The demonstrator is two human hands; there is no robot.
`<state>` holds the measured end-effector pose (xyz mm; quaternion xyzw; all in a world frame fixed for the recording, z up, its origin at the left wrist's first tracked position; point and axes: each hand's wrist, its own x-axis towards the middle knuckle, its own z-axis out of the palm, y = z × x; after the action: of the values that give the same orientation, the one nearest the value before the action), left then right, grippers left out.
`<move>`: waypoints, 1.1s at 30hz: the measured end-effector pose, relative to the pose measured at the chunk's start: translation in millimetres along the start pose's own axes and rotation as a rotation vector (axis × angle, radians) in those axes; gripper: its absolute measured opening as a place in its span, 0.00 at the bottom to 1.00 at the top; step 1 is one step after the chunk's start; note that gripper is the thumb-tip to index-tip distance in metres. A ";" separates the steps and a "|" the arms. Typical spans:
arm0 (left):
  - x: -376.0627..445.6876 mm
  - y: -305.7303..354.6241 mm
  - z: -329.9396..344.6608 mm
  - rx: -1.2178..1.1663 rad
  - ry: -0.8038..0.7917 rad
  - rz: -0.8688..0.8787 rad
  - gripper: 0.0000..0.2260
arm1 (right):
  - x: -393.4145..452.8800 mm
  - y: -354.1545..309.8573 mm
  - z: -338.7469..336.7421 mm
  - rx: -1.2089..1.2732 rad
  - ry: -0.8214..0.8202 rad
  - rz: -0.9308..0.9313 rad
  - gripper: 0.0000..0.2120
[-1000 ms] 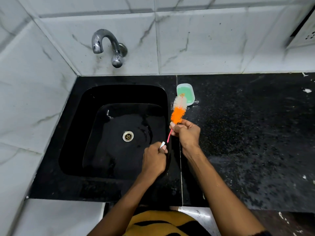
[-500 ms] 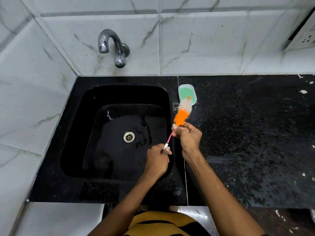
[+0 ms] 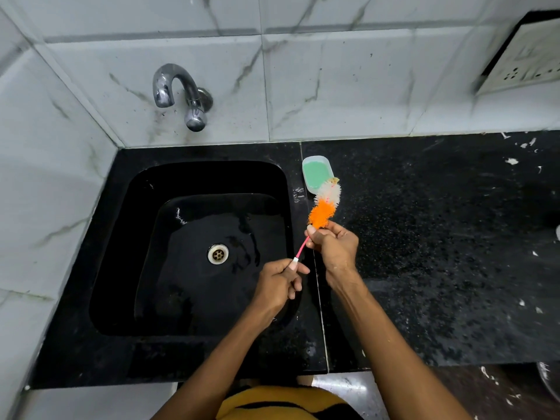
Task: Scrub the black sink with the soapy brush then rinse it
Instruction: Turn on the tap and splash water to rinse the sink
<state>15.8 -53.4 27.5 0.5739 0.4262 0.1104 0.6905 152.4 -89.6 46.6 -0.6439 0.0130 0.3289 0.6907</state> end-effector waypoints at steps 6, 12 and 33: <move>9.3 -1.1 8.6 0.020 0.078 0.020 0.12 | 8.0 1.0 -4.1 -0.128 -0.004 -0.034 0.13; 16.2 -2.1 32.8 0.006 0.225 0.013 0.09 | 16.1 -1.4 -10.3 -0.232 0.068 0.007 0.08; 55.7 -1.4 92.9 0.458 0.323 0.024 0.11 | 46.3 3.5 -33.7 -0.638 0.133 0.011 0.10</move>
<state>115.9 -83.0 -1.5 0.6950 0.5378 0.1092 0.4646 200.7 -99.7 17.3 -0.8478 -0.0421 0.2773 0.4501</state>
